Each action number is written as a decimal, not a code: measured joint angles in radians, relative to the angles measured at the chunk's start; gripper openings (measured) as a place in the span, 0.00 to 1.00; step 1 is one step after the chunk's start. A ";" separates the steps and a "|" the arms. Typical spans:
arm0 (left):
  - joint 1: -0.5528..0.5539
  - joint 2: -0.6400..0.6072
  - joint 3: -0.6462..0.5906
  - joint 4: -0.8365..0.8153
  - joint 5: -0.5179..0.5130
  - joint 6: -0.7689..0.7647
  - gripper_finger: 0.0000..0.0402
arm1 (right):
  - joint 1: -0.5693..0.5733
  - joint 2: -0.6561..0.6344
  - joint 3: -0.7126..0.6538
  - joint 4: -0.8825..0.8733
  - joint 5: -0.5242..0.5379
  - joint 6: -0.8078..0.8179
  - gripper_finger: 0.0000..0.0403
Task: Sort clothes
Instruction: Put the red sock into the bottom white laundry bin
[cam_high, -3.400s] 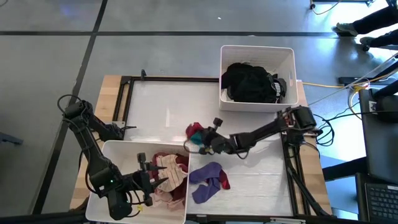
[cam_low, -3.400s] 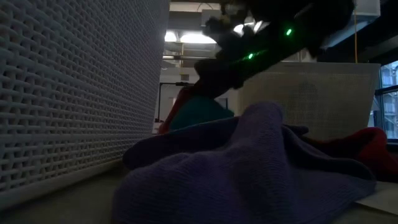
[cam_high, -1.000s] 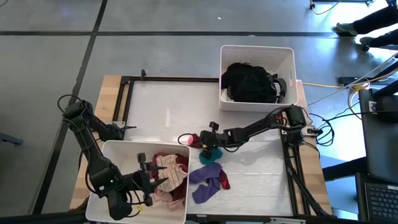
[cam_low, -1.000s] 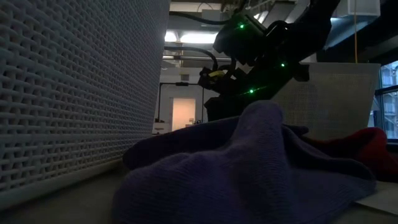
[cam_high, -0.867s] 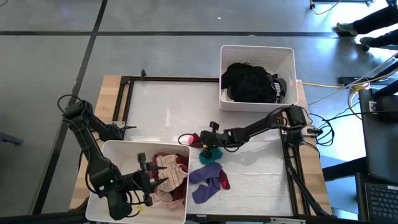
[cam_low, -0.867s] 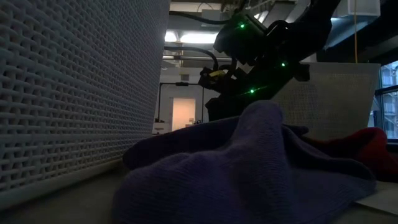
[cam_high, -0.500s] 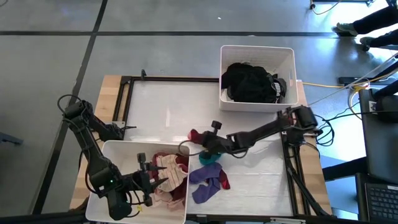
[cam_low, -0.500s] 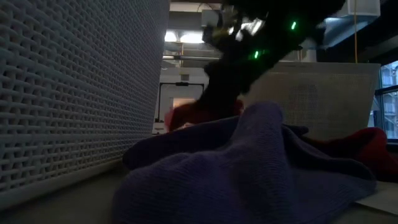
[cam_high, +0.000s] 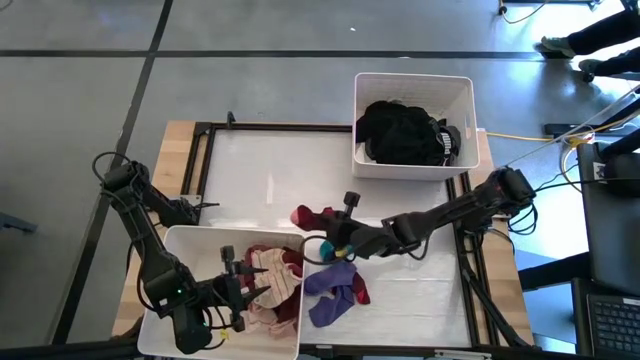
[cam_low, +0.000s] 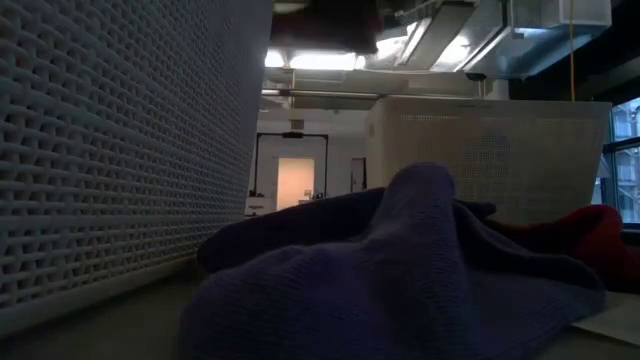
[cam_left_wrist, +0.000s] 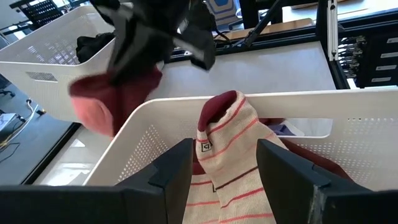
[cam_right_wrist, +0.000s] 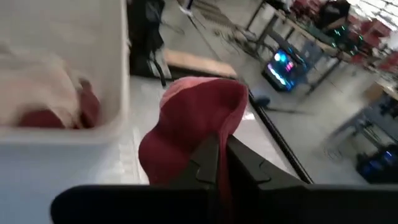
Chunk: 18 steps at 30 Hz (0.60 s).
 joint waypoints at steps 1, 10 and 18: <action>0.000 0.000 0.000 0.000 0.000 0.000 0.42 | 0.004 0.000 0.022 -0.001 -0.010 -0.011 0.05; 0.000 0.000 0.000 0.000 0.000 0.000 0.42 | -0.012 0.008 0.119 0.135 -0.280 -0.027 0.05; -0.041 0.000 0.027 0.002 0.003 0.013 0.42 | -0.033 0.112 0.121 0.432 -0.506 -0.024 0.05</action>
